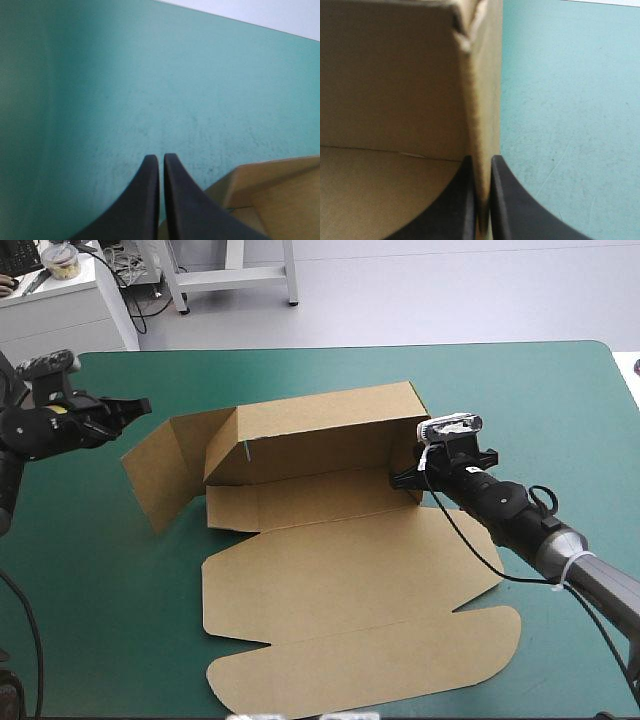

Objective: Fold the box

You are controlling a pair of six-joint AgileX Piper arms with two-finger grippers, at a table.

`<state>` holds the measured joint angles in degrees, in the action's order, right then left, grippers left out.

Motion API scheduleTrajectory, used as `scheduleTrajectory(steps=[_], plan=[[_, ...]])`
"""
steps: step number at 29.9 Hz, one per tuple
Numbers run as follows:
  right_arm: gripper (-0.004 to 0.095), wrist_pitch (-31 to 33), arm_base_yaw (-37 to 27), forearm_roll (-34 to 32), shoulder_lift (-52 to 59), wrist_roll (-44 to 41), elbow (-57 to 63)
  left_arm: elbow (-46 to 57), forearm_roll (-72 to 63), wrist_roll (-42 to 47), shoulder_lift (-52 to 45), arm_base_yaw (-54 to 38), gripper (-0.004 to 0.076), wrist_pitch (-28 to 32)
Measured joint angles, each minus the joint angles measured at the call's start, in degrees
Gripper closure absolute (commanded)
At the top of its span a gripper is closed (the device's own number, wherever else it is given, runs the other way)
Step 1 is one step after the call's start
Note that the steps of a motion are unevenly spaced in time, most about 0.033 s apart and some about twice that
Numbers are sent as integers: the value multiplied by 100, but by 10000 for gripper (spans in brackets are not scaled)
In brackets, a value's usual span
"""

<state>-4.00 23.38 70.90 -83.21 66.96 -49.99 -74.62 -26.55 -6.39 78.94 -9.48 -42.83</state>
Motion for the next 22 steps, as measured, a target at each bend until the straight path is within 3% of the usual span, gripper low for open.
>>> scheduleTrajectory(steps=[10, 18, 22], plan=[[928, 27, 0, -16, -34, 19, -11, 1793, -1459, -116, 5, -1524, 710, 434], [925, 32, 0, -16, -36, 61, -17, 2093, -2163, -453, 5, -1773, 710, 575], [906, 539, -225, -53, -40, -99, -191, 2100, -2191, -469, 0, -1773, 710, 601]])
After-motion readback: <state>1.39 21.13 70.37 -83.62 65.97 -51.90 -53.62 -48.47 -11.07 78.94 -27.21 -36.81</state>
